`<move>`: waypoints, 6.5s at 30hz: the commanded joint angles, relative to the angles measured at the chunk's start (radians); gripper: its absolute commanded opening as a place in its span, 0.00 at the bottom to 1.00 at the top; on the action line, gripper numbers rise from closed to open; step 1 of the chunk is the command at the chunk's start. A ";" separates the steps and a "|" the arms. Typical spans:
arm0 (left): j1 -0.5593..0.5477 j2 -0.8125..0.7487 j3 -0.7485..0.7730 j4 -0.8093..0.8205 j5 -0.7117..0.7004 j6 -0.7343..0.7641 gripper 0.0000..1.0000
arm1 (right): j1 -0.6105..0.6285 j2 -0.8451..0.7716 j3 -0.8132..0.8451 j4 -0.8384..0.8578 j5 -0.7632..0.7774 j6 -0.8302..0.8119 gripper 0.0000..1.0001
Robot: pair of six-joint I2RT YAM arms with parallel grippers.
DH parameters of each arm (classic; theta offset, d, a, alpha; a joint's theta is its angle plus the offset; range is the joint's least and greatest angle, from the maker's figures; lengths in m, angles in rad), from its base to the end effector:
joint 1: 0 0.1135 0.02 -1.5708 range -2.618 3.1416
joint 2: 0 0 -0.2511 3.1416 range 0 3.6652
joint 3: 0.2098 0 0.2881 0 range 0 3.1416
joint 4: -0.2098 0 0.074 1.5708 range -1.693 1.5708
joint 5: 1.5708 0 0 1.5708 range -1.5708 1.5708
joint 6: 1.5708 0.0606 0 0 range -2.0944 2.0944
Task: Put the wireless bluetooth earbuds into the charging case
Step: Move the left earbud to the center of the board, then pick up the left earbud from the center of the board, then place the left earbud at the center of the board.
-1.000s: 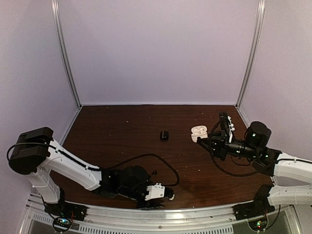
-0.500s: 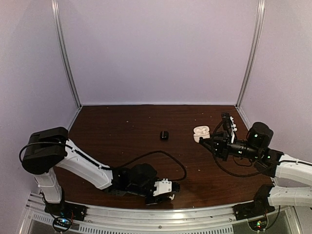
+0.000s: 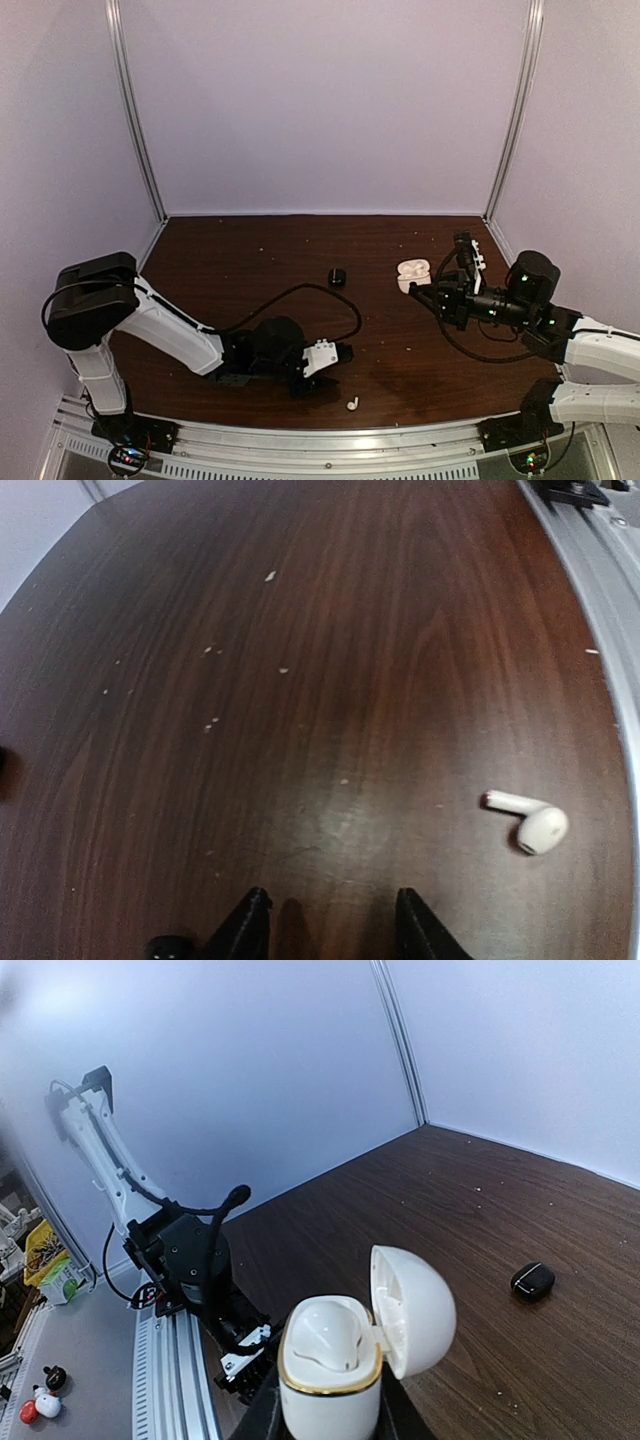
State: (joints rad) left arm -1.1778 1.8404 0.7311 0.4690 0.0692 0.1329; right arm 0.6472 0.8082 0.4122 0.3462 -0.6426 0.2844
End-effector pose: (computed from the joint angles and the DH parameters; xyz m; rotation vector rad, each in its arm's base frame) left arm 0.1393 -0.3470 0.0496 1.4260 1.7899 -0.6418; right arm 0.1792 0.1809 0.2356 -0.8243 1.5527 1.2145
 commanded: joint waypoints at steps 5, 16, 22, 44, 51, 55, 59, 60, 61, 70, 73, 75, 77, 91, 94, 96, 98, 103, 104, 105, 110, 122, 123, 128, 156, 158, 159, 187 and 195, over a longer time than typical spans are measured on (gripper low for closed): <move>-0.076 -0.046 -0.022 0.046 0.224 0.148 0.49 | -0.014 -0.007 -0.004 0.015 -0.015 -0.001 0.00; -0.081 0.063 0.117 -0.053 0.178 0.261 0.53 | -0.017 -0.013 -0.010 0.015 -0.018 0.005 0.00; -0.082 0.109 0.169 -0.081 0.170 0.297 0.53 | -0.017 -0.020 -0.013 0.008 -0.015 0.005 0.00; 0.110 0.228 0.366 -0.204 -0.027 -0.069 0.36 | -0.022 -0.021 -0.016 0.005 -0.010 0.009 0.00; 0.186 0.153 0.436 -0.329 0.153 -0.083 0.47 | -0.023 -0.033 -0.011 0.007 -0.003 0.011 0.00; 0.191 0.143 0.514 -0.505 0.240 0.051 0.50 | -0.027 -0.041 -0.009 0.002 -0.005 0.009 0.00; 0.201 0.153 0.553 -0.559 0.211 0.050 0.49 | -0.033 -0.054 -0.009 -0.008 0.000 0.006 0.00; 0.201 0.154 0.551 -0.551 0.213 0.041 0.48 | -0.034 -0.057 -0.009 -0.009 0.000 0.007 0.00; 0.201 0.153 0.545 -0.534 0.210 0.024 0.48 | -0.035 -0.059 -0.009 -0.010 0.000 0.007 0.00; 0.201 0.159 0.418 -0.303 0.237 0.017 0.45 | -0.037 -0.067 -0.015 -0.016 -0.005 0.012 0.00; 0.201 0.159 0.370 -0.217 0.239 0.017 0.44 | -0.038 -0.069 -0.016 -0.016 -0.005 0.012 0.00; 0.201 0.162 0.346 -0.169 0.236 0.016 0.44 | -0.038 -0.068 -0.018 -0.017 -0.005 0.013 0.00; 0.201 0.172 0.336 -0.133 0.232 0.018 0.44 | -0.039 -0.068 -0.021 -0.015 -0.004 0.013 0.00; 0.203 0.260 0.371 -0.122 0.224 0.036 0.32 | -0.043 -0.069 -0.021 -0.020 -0.002 0.012 0.00; 0.201 0.266 0.377 -0.123 0.220 0.038 0.29 | -0.043 -0.064 -0.021 -0.020 -0.005 0.010 0.00; 0.202 0.268 0.382 -0.126 0.213 0.039 0.27 | -0.043 -0.061 -0.019 -0.020 -0.005 0.010 0.00; 0.203 0.270 0.391 -0.138 0.212 0.045 0.24 | -0.043 -0.060 -0.018 -0.021 -0.005 0.010 0.00; 0.203 0.255 0.396 -0.162 0.200 0.067 0.18 | -0.045 -0.056 -0.018 -0.018 -0.007 0.011 0.00; 0.203 0.249 0.396 -0.165 0.197 0.072 0.17 | -0.045 -0.054 -0.018 -0.018 -0.008 0.009 0.00; 0.202 0.240 0.396 -0.170 0.192 0.078 0.16 | -0.045 -0.052 -0.019 -0.017 -0.009 0.008 0.00; 0.202 0.173 0.392 -0.206 0.189 0.113 0.12 | -0.045 -0.043 -0.017 -0.012 -0.012 0.007 0.00; 0.202 -0.018 0.368 -0.420 0.229 0.071 0.10 | -0.045 -0.006 -0.015 -0.010 -0.021 -0.016 0.00; 0.203 -0.036 0.361 -0.438 0.216 0.051 0.10 | -0.044 -0.005 -0.014 -0.009 -0.019 -0.016 0.00; 0.243 -0.087 0.270 -0.429 0.161 -0.166 0.08 | -0.044 0.006 -0.013 0.003 -0.021 -0.015 0.00; 0.407 -0.148 -0.014 -0.237 -0.146 -0.773 0.30 | -0.043 0.001 -0.015 -0.002 -0.022 -0.017 0.00; 0.416 -0.163 -0.021 -0.224 -0.126 -0.776 0.36 | -0.044 0.001 -0.016 0.000 -0.023 -0.017 0.00; 0.421 -0.168 -0.026 -0.220 -0.112 -0.778 0.39 | -0.044 0.001 -0.016 -0.001 -0.023 -0.017 0.00; 0.362 -0.052 0.126 -0.149 0.180 -0.865 0.42 | -0.043 -0.011 -0.014 -0.013 -0.025 -0.018 0.00; 0.365 -0.109 0.257 -0.505 -0.121 -0.563 0.42 | -0.043 -0.010 -0.016 -0.007 -0.028 -0.018 0.00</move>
State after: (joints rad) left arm -0.8150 1.7512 0.8902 0.1658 0.1154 -0.6083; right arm 0.6090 0.8070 0.4007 0.3172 -0.6563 0.2691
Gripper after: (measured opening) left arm 0.418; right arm 0.227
